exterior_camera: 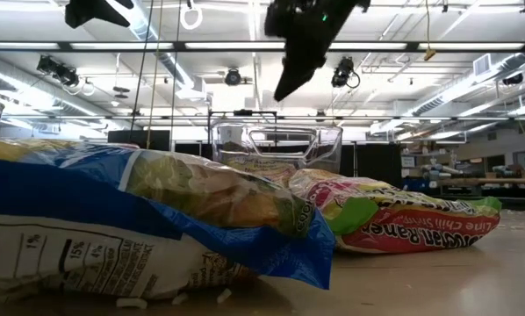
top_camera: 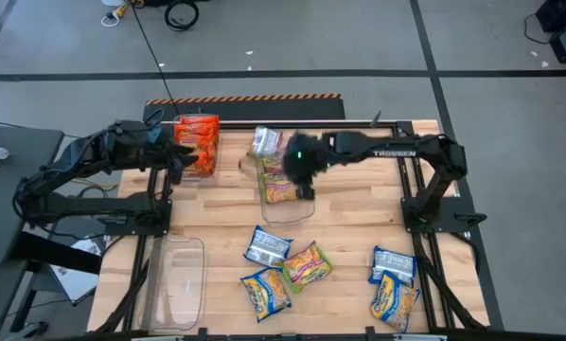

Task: Sort Maruchan noodles
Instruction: Put the bottom green noodle pack into the center transparent bin

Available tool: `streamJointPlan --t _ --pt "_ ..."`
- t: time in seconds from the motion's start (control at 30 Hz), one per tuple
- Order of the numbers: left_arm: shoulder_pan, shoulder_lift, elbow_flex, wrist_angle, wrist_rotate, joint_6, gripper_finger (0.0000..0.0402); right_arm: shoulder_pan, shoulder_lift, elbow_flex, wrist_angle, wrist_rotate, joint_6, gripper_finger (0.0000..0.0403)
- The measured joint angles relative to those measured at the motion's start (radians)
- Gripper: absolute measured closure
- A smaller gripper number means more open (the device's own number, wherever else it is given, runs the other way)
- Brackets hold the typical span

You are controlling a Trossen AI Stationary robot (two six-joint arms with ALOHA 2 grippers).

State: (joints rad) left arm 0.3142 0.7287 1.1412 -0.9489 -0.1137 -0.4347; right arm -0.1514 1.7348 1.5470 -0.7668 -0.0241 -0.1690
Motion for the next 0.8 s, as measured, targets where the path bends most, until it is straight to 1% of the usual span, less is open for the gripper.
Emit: streamJointPlan --t 0.1,0.27,0.33,0.37,0.4,0.43,0.57,0.63,0.7,0.8 --pt "-0.042 0.013 0.0 0.001 0.033 0.0 0.0221 0.111 -0.001 0.022 -0.065 -0.002 -0.02 0.0279" --pt "-0.143 0.045 0.0 0.033 0.033 -0.026 0.0221 0.326 0.0 0.022 -0.116 0.005 0.0 0.0279" --pt "-0.196 0.062 0.0 0.057 0.033 -0.032 0.0221 0.409 0.004 0.016 -0.125 0.042 0.073 0.0279" --pt "-0.227 0.073 0.0 0.069 0.033 -0.033 0.0221 0.449 0.006 0.01 -0.129 0.073 0.151 0.0279" --pt "-0.256 0.084 0.0 0.082 0.033 -0.032 0.0221 0.487 0.006 0.002 -0.131 0.102 0.273 0.0279" --pt "-0.285 0.095 0.0 0.092 0.033 -0.029 0.0221 0.522 0.006 -0.006 -0.127 0.126 0.434 0.0279" --pt "-0.385 0.133 0.0 0.108 0.033 -0.029 0.0221 0.643 0.006 -0.062 -0.09 0.159 1.298 0.0278" --pt "-0.427 0.148 0.0 0.105 0.033 -0.029 0.0221 0.707 0.011 -0.096 -0.032 0.17 1.689 0.0272" --pt "-0.46 0.157 0.0 0.105 0.034 -0.042 0.0221 0.766 0.013 -0.141 0.047 0.183 2.007 0.0262" --pt "-0.502 0.162 0.0 0.096 0.041 -0.084 0.0221 0.829 0.013 -0.229 0.205 0.257 2.389 0.0242"
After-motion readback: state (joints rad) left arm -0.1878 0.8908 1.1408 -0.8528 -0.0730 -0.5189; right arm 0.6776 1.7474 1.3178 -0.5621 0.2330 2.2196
